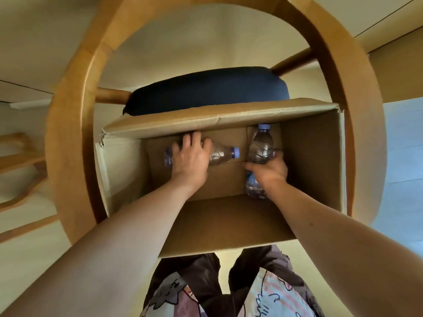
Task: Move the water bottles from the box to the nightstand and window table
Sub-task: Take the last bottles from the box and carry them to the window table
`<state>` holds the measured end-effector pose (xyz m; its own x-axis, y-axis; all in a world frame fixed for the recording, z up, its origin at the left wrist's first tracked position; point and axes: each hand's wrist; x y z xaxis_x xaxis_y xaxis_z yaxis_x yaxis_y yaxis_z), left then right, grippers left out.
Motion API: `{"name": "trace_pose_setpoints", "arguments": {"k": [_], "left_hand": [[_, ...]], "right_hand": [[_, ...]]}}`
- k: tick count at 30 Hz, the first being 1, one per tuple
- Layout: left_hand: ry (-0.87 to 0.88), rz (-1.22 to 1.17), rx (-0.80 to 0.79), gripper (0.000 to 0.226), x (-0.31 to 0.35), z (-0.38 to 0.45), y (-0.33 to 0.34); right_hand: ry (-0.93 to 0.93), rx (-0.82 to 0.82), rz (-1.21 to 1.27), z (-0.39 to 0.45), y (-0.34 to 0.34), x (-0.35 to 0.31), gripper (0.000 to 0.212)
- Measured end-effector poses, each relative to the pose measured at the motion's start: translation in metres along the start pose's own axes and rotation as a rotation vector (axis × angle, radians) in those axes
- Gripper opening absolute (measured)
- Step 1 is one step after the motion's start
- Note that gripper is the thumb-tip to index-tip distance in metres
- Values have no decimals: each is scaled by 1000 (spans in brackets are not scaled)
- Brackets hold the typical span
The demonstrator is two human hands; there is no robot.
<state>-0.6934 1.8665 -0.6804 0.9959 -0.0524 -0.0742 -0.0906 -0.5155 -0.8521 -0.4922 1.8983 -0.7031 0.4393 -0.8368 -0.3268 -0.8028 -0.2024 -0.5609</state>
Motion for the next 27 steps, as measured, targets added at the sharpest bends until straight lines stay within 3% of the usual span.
{"name": "trace_pose_setpoints", "arguments": {"k": [3,6,10,15,20,27], "left_hand": [[13,-135,-129,75,-4,-13,-4],[-14,-356,-153,83,-10,-28,-12],[-73,-606,-211,67,-9,-41,-44],[-154,-729,-205,69,-10,-52,-105],[-108,-912,-166,73,-1,-56,-186],[126,-1257,-183,49,73,-71,-308]], "right_hand": [[73,8,108,-9,-10,-5,80],[71,3,159,-25,-21,-9,79],[-17,-2,158,-58,-40,-19,68],[-129,42,177,-105,-73,-36,69],[-181,74,359,-147,-120,-54,66],[-326,150,752,-186,-230,-68,55]]}}
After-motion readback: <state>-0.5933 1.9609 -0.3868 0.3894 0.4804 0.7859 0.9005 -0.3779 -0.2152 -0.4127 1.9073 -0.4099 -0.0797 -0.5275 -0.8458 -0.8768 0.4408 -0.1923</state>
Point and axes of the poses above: each hand's wrist, its own z-axis towards the middle knuckle, its own y-axis out of the palm, x = y × z, and after that the axes turned 9 degrees about z, right-handed
